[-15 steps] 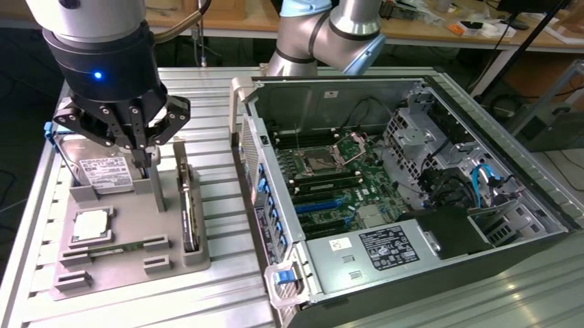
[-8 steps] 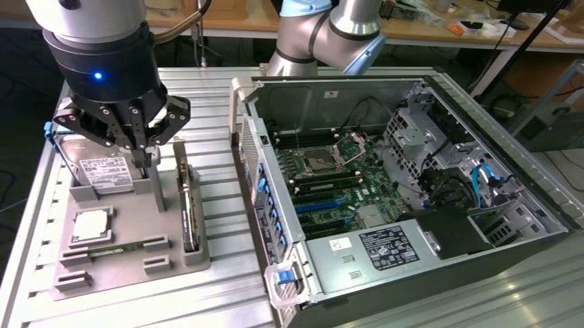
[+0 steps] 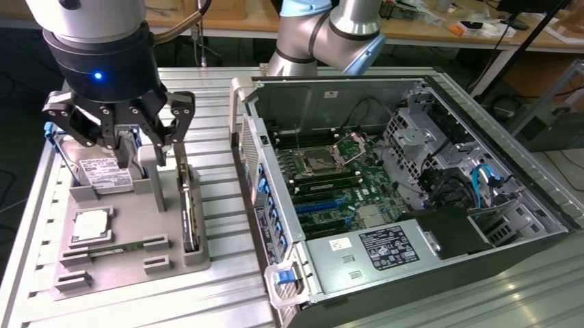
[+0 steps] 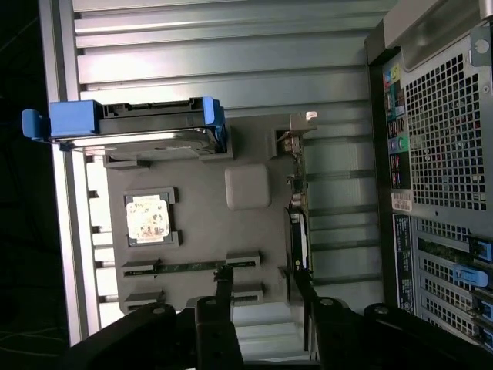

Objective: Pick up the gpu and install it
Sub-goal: 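Pick up the gpu and move the gpu toward the slot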

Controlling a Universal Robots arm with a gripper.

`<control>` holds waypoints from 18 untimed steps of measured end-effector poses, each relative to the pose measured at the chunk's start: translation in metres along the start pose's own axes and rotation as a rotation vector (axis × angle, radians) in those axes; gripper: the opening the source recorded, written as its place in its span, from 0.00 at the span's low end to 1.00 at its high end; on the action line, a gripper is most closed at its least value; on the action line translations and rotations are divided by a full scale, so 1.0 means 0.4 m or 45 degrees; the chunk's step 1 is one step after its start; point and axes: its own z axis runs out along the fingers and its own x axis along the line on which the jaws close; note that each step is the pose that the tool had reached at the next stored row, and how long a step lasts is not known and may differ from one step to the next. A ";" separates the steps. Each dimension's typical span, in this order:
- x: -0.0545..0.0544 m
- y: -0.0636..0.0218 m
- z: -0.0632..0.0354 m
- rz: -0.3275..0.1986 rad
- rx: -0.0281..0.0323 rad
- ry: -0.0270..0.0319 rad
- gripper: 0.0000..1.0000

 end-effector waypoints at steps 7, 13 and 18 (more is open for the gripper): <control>0.000 0.000 0.000 0.000 0.0000 0.0001 0.60; -0.006 0.000 0.001 0.000 0.0000 -0.0001 0.60; -0.018 -0.005 0.003 0.000 0.0002 0.0002 0.60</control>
